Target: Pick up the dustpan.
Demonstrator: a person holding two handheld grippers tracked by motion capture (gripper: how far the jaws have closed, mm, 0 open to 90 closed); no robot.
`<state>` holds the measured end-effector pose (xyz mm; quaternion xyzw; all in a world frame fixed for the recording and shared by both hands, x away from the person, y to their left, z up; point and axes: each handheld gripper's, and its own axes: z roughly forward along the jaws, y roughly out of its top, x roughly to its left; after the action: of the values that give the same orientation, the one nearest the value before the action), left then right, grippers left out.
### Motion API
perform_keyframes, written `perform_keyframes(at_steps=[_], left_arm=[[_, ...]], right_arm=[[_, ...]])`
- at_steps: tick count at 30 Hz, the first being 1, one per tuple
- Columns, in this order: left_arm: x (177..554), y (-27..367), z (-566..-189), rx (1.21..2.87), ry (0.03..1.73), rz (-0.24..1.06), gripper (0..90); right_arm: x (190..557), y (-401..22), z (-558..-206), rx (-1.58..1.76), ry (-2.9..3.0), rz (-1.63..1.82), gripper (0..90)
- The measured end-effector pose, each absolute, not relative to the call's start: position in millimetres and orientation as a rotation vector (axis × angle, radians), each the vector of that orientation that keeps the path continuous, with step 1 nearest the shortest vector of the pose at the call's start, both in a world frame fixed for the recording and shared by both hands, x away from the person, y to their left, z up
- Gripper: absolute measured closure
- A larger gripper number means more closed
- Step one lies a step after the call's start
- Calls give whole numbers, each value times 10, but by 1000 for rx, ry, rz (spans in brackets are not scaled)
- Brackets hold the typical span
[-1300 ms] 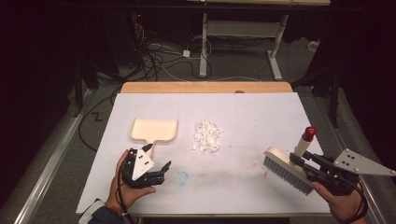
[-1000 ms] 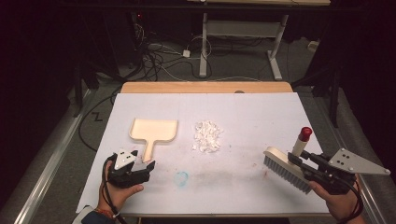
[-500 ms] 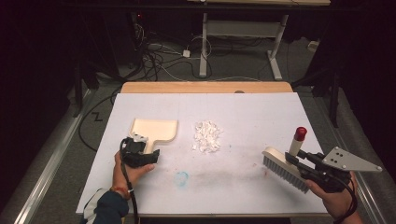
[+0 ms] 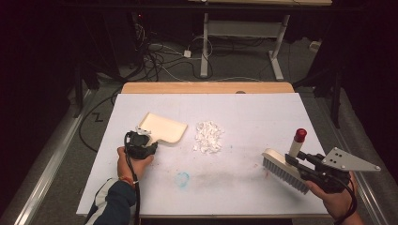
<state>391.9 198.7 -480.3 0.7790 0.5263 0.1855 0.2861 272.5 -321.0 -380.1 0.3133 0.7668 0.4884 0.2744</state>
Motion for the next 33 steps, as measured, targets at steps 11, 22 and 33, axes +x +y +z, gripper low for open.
perform_keyframes(at_steps=[11,22,33], left_arm=[[3789,2047,-4564,2118,1333,591,635],[3473,2158,-4424,2173,1226,551,635],[3132,2018,-4421,2315,1076,450,635]], right_arm=[[2731,-3251,-3797,849,2052,1313,708],[2734,-3270,-3800,856,2046,1312,708],[2752,-3263,-3818,856,2035,1298,709]])
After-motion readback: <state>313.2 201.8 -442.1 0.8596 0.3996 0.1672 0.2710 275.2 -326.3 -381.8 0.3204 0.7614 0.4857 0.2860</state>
